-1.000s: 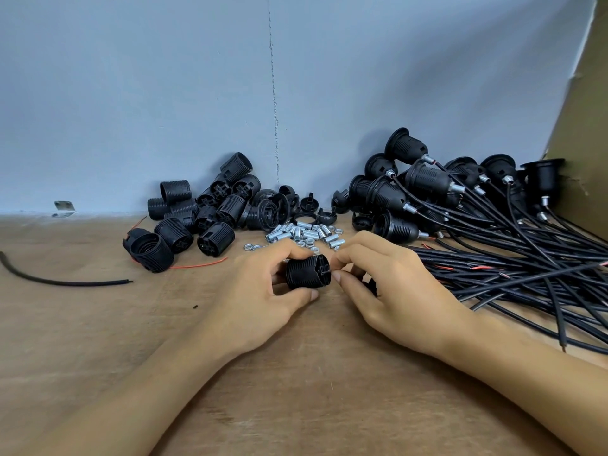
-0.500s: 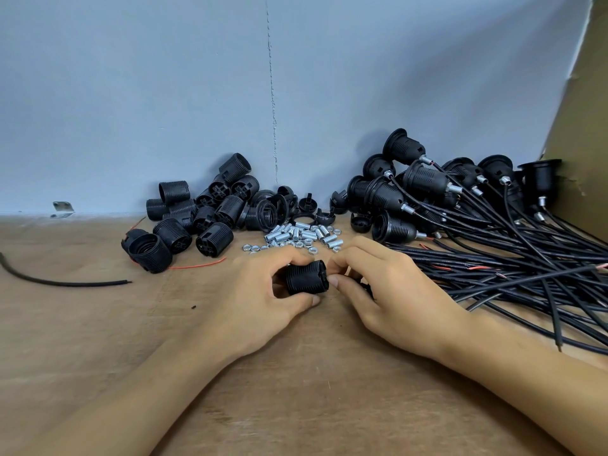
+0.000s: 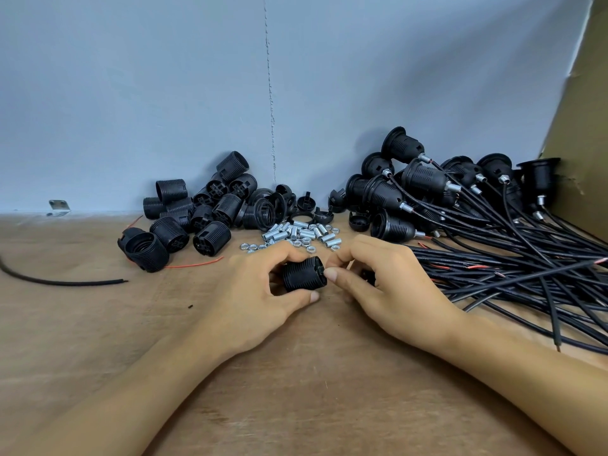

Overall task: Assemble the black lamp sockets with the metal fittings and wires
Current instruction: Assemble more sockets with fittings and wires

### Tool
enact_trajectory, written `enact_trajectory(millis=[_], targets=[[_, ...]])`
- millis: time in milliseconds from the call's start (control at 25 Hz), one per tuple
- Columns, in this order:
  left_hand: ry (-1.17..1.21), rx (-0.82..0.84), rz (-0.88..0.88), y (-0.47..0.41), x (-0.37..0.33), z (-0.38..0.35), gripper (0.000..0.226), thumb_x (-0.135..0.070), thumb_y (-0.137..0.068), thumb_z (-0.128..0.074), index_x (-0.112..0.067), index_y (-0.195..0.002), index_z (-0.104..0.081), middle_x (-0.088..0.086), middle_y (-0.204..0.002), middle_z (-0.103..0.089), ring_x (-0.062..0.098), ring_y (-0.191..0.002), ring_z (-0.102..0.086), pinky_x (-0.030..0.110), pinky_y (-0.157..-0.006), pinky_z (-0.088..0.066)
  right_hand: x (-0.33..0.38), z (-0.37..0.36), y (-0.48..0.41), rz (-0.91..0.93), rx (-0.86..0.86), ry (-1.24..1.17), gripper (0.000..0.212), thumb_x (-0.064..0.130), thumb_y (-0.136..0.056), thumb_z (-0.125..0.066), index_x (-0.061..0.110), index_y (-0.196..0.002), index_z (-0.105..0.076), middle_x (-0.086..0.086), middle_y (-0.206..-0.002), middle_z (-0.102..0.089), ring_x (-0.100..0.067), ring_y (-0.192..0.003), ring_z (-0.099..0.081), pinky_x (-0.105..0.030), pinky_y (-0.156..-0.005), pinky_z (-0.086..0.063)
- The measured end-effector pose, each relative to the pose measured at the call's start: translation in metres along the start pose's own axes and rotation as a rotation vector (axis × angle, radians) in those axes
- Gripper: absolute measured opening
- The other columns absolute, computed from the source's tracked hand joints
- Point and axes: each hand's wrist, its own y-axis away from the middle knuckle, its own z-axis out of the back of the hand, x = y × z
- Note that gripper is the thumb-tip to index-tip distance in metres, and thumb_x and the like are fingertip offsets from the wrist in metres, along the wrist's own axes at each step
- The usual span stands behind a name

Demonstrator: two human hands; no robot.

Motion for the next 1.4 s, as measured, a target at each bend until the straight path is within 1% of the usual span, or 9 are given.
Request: enact_trajectory(millis=[120, 360, 520, 760, 920, 1040, 1200, 1280, 1400], targets=[[-0.009, 0.005, 0.004, -0.0008, -0.0002, 0.0002, 0.043, -0.054, -0.064, -0.078, -0.043, -0.103, -0.066, -0.024, -0.098, -0.074, 0.002, -0.094, -0.072, 0.040, -0.089, -0.060, 0.0003, -0.0008, -0.0021, -0.021, 0.024, 0.000, 0.016, 0.016, -0.094, -0.068, 0.025, -0.083, -0.061, 0.015, -0.073, -0.056, -0.011, -0.070, -0.057, -0.018, -0.068, -0.041], [-0.096, 0.006, -0.019, 0.0011, -0.0033, 0.0000, 0.040, -0.050, -0.066, -0.080, -0.040, -0.102, -0.067, -0.021, -0.091, -0.073, 0.001, -0.088, -0.070, 0.031, -0.083, -0.055, -0.0007, -0.0025, -0.0023, -0.057, 0.041, 0.005, 0.015, 0.019, -0.093, -0.067, 0.023, -0.080, -0.062, 0.008, -0.071, -0.058, -0.014, -0.071, -0.057, -0.014, -0.061, -0.035], [-0.045, -0.003, 0.016, 0.0003, -0.0032, -0.0002, 0.041, -0.046, -0.065, -0.081, -0.040, -0.103, -0.066, -0.022, -0.095, -0.074, 0.003, -0.094, -0.071, 0.038, -0.090, -0.057, -0.0014, -0.0019, -0.0028, -0.090, 0.024, -0.030, 0.010, 0.022, -0.091, -0.071, 0.025, -0.082, -0.069, 0.011, -0.074, -0.063, -0.010, -0.074, -0.058, -0.014, -0.064, -0.040], [-0.035, -0.011, 0.027, 0.0003, -0.0043, -0.0020, 0.043, -0.045, -0.064, -0.081, -0.044, -0.104, -0.065, -0.022, -0.094, -0.074, 0.004, -0.093, -0.072, 0.041, -0.090, -0.058, -0.0023, -0.0010, -0.0014, -0.154, 0.000, -0.075, 0.010, 0.025, -0.091, -0.070, 0.025, -0.081, -0.070, 0.012, -0.075, -0.064, -0.010, -0.074, -0.060, -0.013, -0.066, -0.041], [-0.071, -0.007, 0.024, -0.0002, -0.0070, -0.0019, 0.042, -0.051, -0.063, -0.079, -0.048, -0.102, -0.063, -0.026, -0.092, -0.072, 0.002, -0.089, -0.070, 0.037, -0.086, -0.057, -0.0013, -0.0027, -0.0026, -0.183, 0.036, -0.076, 0.014, 0.022, -0.093, -0.068, 0.023, -0.078, -0.067, 0.005, -0.072, -0.063, -0.013, -0.071, -0.057, -0.024, -0.066, -0.044], [-0.069, -0.009, 0.028, -0.0005, -0.0074, -0.0029, 0.042, -0.051, -0.062, -0.080, -0.047, -0.101, -0.063, -0.023, -0.091, -0.073, 0.004, -0.089, -0.071, 0.038, -0.086, -0.057, -0.0004, -0.0048, -0.0028, -0.201, 0.029, -0.088, 0.015, 0.021, -0.093, -0.068, 0.021, -0.078, -0.066, 0.003, -0.072, -0.063, -0.013, -0.071, -0.055, -0.026, -0.066, -0.043], [-0.107, -0.015, 0.002, -0.0011, -0.0083, -0.0027, 0.039, -0.053, -0.063, -0.078, -0.051, -0.098, -0.060, -0.026, -0.095, -0.070, 0.002, -0.088, -0.069, 0.027, -0.083, -0.053, -0.0006, -0.0049, -0.0016, -0.237, 0.041, -0.117, 0.016, 0.024, -0.093, -0.067, 0.019, -0.078, -0.067, -0.001, -0.074, -0.065, -0.018, -0.072, -0.057, -0.030, -0.068, -0.044], [-0.089, -0.017, 0.013, -0.0012, -0.0084, -0.0029, 0.040, -0.051, -0.064, -0.079, -0.050, -0.099, -0.061, -0.024, -0.095, -0.071, 0.002, -0.089, -0.069, 0.033, -0.086, -0.056, -0.0010, -0.0032, -0.0023, -0.259, 0.035, -0.119, 0.017, 0.029, -0.093, -0.067, 0.020, -0.080, -0.070, 0.001, -0.074, -0.066, -0.014, -0.072, -0.058, -0.028, -0.068, -0.045], [-0.080, -0.020, 0.032, 0.0002, -0.0067, -0.0020, 0.041, -0.045, -0.067, -0.082, -0.045, -0.103, -0.063, -0.023, -0.093, -0.072, 0.002, -0.089, -0.070, 0.038, -0.087, -0.056, -0.0013, 0.0002, -0.0038, -0.262, 0.006, -0.088, 0.019, 0.034, -0.094, -0.066, 0.022, -0.080, -0.071, 0.011, -0.075, -0.066, -0.004, -0.070, -0.059, -0.013, -0.064, -0.041]])
